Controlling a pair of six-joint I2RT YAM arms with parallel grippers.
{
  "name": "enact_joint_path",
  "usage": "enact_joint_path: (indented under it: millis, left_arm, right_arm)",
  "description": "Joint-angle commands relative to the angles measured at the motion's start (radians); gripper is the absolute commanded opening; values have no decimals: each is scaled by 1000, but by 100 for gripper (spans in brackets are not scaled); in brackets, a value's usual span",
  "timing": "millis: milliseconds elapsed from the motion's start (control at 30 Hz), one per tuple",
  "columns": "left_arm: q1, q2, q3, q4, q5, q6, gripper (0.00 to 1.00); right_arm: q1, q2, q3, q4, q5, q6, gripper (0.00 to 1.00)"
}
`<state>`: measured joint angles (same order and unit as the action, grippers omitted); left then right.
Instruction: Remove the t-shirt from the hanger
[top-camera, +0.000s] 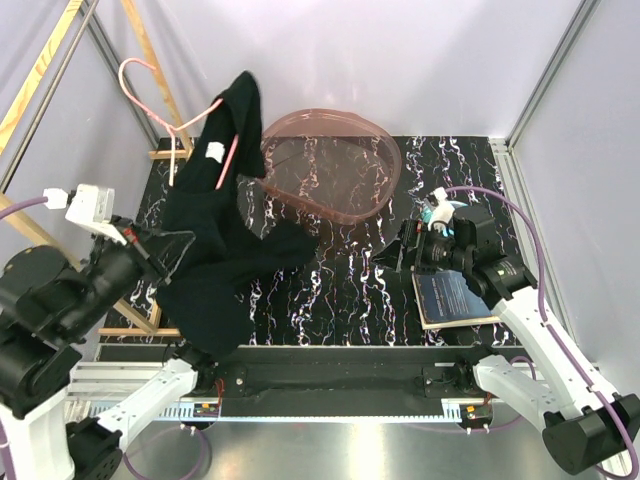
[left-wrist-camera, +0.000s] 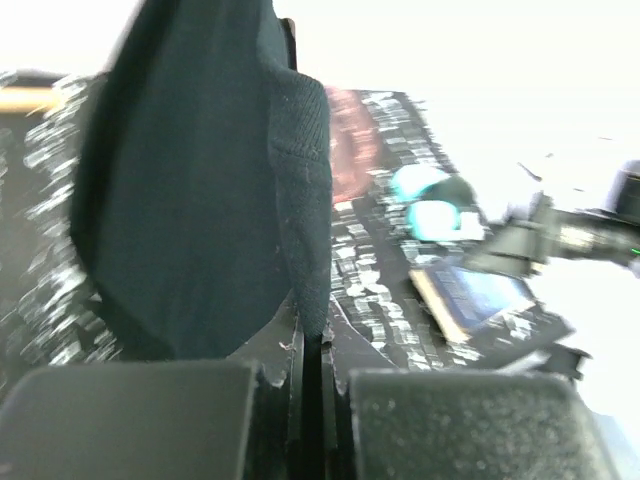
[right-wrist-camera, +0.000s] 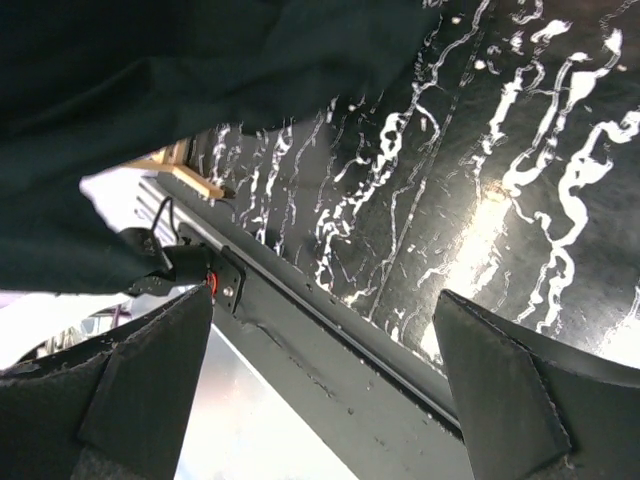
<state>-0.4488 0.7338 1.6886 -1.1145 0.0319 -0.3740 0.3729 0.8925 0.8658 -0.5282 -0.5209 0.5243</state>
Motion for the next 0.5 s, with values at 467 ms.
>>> enact_joint_path:
  millis: [467]
  left_arm:
    - [-4, 44, -343, 425, 671, -34, 0]
  right_arm:
    - [6, -59, 236, -188, 171, -110, 100]
